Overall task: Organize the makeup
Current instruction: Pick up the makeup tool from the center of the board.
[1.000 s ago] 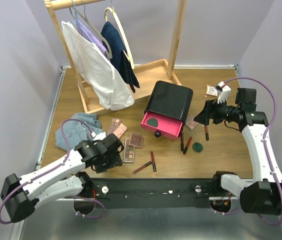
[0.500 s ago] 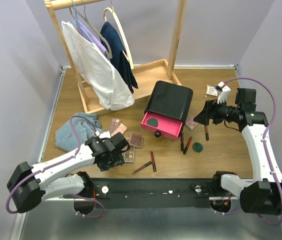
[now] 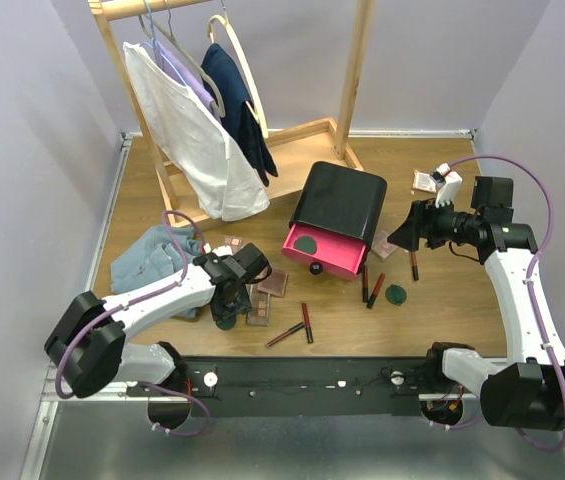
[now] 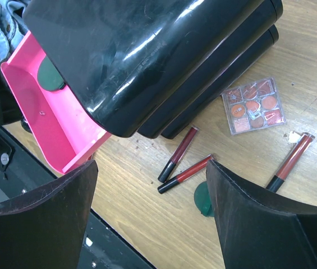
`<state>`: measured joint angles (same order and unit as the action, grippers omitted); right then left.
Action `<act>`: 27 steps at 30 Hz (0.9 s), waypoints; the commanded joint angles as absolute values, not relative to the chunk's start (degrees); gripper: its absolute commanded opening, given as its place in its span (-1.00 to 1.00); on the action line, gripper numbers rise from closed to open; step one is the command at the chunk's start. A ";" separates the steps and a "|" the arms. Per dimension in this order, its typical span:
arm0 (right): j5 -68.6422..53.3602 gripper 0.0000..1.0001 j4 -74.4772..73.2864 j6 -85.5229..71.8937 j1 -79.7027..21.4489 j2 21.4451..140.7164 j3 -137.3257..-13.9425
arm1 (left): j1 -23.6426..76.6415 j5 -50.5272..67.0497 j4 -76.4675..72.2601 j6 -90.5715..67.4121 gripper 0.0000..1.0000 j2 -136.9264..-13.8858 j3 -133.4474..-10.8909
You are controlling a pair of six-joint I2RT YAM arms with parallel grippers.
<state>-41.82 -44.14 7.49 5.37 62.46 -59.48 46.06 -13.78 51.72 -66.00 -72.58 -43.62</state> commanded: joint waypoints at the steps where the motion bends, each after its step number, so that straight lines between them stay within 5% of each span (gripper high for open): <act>1: -42.54 0.71 -43.77 7.03 5.71 61.17 -58.45 | 45.35 -16.08 50.54 -62.75 -0.09 -75.67 -43.69; 14: -43.68 0.71 -43.95 6.77 5.71 61.08 -59.06 | 45.44 -12.39 44.12 -61.70 -0.32 -80.51 -37.97; 22: -43.95 0.71 -44.30 6.77 5.71 60.56 -59.41 | 45.44 -14.15 45.88 -61.70 -0.97 -77.09 -38.93; 27: -44.65 0.71 -45.35 6.94 5.71 60.03 -60.64 | 47.10 -15.73 48.86 -62.13 -1.00 -68.15 -40.69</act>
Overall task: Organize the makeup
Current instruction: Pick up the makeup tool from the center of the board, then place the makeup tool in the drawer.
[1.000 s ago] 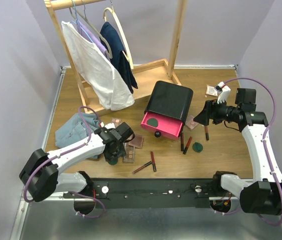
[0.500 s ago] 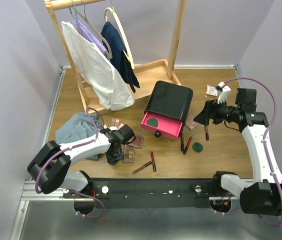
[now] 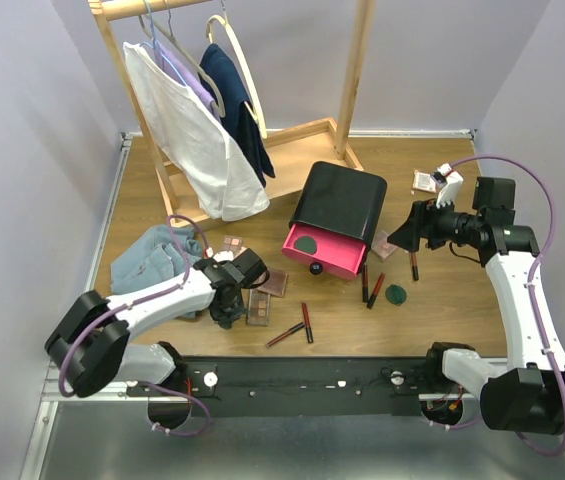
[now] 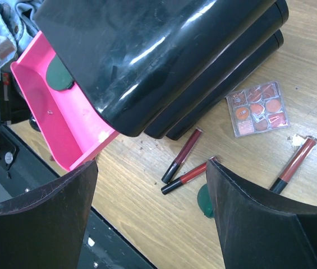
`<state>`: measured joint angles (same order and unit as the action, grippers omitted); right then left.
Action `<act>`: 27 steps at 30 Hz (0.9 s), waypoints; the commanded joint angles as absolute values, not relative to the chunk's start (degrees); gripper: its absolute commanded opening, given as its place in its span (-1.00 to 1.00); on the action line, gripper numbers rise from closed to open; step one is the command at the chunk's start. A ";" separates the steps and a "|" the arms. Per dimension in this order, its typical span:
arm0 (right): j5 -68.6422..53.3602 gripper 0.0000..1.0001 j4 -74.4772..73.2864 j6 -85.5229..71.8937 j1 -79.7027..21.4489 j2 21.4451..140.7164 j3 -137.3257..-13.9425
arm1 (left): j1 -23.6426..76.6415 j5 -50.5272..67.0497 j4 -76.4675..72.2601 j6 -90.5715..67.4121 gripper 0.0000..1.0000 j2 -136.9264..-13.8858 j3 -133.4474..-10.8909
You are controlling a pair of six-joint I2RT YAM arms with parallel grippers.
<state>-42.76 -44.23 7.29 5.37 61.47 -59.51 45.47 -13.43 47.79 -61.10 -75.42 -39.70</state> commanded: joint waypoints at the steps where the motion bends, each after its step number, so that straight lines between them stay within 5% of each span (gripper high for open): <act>1: -44.74 0.71 -45.61 6.94 5.80 59.94 -60.73 | 47.63 -15.82 49.39 -62.14 -1.00 -66.72 -41.74; 12: -43.51 0.71 -45.44 8.35 5.71 58.98 -59.85 | 56.07 -11.34 44.04 -61.87 -1.00 -48.35 -48.43; 27: -43.42 0.72 -45.88 9.14 5.71 59.06 -59.85 | 59.94 -7.82 30.15 -58.71 -1.00 -53.25 -58.27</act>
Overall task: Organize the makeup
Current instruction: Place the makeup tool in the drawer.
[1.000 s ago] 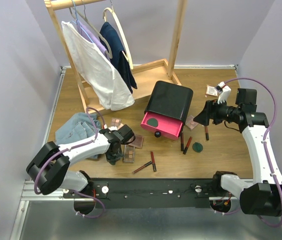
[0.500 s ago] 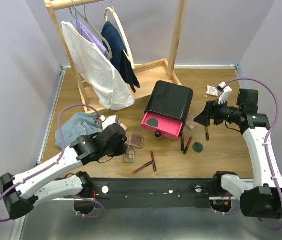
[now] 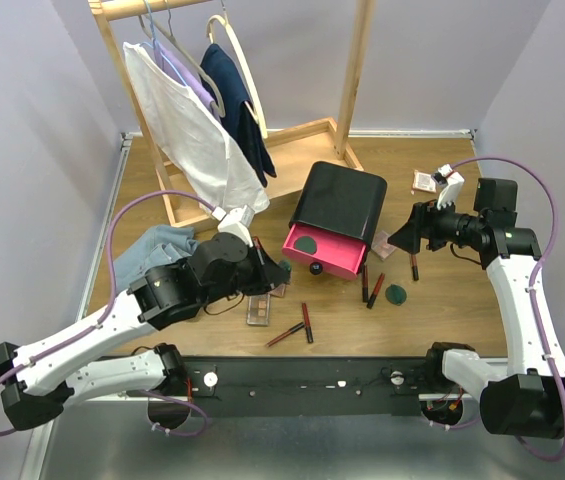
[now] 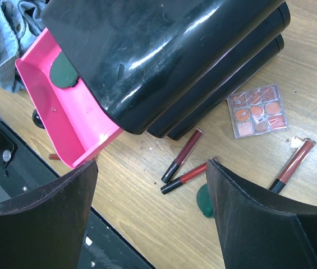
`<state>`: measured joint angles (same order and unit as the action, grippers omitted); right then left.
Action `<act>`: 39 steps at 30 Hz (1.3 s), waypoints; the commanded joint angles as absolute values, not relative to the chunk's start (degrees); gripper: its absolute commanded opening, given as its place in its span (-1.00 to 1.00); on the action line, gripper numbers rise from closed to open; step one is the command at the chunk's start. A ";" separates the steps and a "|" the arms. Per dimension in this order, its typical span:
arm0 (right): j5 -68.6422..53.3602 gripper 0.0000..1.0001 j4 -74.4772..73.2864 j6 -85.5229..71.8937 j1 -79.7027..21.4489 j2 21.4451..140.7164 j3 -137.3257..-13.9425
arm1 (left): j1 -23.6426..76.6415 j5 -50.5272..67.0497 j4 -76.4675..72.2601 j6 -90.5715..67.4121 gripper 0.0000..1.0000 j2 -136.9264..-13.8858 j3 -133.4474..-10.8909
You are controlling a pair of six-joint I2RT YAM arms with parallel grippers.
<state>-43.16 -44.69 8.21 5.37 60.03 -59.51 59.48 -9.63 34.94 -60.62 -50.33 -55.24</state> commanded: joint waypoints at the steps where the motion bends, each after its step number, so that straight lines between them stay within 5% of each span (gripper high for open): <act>1: -43.33 0.72 -45.97 9.14 5.71 58.98 -59.85 | 59.85 -7.65 29.80 -58.28 -1.00 -53.78 -59.14; 39: -42.72 0.73 -46.32 9.93 5.71 58.18 -59.50 | 51.07 -8.44 36.48 -53.88 -0.89 -80.06 -74.62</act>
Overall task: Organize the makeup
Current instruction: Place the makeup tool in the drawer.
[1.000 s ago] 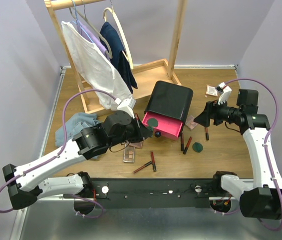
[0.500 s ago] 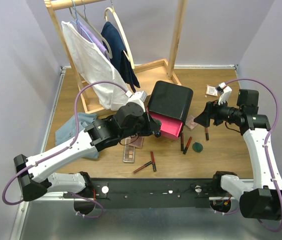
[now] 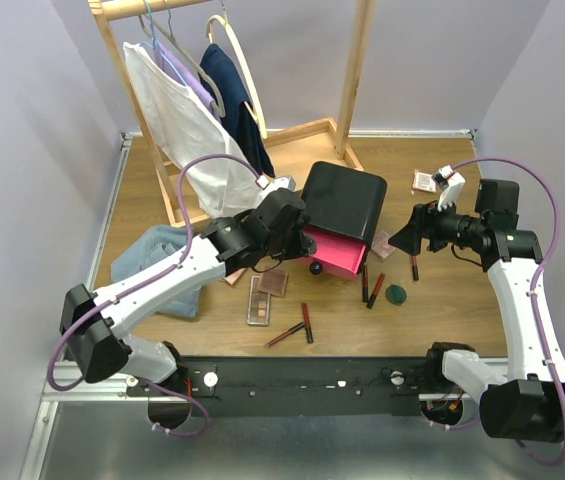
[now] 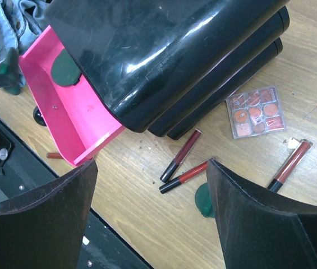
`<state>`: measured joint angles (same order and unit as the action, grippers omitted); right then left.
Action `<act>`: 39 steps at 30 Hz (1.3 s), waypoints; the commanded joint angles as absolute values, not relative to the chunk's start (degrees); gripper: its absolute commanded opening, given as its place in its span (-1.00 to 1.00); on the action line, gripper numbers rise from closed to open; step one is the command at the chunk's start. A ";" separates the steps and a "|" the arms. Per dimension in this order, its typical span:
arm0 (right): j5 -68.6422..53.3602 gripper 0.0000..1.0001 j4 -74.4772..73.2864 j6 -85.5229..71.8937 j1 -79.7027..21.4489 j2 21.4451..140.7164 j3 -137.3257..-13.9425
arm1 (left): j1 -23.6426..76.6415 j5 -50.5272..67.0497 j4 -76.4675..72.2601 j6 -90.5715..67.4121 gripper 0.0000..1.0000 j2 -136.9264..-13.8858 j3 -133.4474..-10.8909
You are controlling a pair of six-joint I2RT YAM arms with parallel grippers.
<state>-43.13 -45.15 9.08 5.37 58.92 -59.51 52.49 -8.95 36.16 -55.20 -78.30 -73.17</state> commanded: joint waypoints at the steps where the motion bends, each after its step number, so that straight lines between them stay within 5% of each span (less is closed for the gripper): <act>1: -42.89 0.73 -46.23 9.84 5.71 58.27 -59.50 | 50.72 -7.74 36.21 -53.79 -0.83 -80.76 -74.71; 21: -43.33 0.73 -47.02 12.12 5.71 58.97 -59.15 | 48.96 -3.96 33.66 -52.38 -0.24 -85.69 -77.96; 39: -44.57 0.72 -56.86 32.26 5.71 70.48 -62.31 | 47.99 -4.13 31.90 -51.77 0.34 -73.22 -72.43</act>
